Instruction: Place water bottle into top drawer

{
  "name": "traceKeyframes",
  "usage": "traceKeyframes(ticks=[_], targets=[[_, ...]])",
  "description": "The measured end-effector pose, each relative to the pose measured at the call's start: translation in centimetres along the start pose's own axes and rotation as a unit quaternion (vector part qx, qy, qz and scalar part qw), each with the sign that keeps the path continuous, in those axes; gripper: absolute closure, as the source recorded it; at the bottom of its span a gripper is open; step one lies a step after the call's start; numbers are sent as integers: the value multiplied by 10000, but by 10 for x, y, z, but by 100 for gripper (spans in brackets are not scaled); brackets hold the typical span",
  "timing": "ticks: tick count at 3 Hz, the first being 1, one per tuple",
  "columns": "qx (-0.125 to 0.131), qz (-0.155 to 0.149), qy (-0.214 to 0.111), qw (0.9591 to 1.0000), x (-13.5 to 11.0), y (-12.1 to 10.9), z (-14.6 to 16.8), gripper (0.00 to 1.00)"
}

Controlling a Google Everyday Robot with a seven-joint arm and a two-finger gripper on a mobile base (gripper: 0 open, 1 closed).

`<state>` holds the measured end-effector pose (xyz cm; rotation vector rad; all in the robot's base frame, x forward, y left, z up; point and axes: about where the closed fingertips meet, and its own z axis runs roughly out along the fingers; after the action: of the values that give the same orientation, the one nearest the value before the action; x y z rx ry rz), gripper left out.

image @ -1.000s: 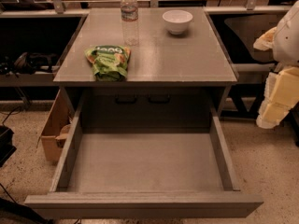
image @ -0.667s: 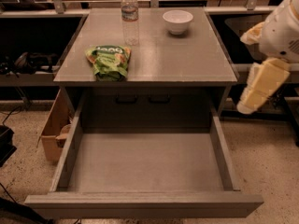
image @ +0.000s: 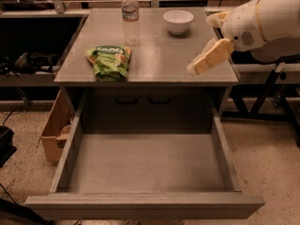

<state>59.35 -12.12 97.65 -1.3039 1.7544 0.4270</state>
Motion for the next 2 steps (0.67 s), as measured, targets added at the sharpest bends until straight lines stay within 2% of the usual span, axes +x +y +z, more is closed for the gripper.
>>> traceKeyframes(ticks=[1,2], targets=[[276,-87,-883,9957,-17,-20,23,0],[389,-158,-1024,9939,-27,-25,28,0]])
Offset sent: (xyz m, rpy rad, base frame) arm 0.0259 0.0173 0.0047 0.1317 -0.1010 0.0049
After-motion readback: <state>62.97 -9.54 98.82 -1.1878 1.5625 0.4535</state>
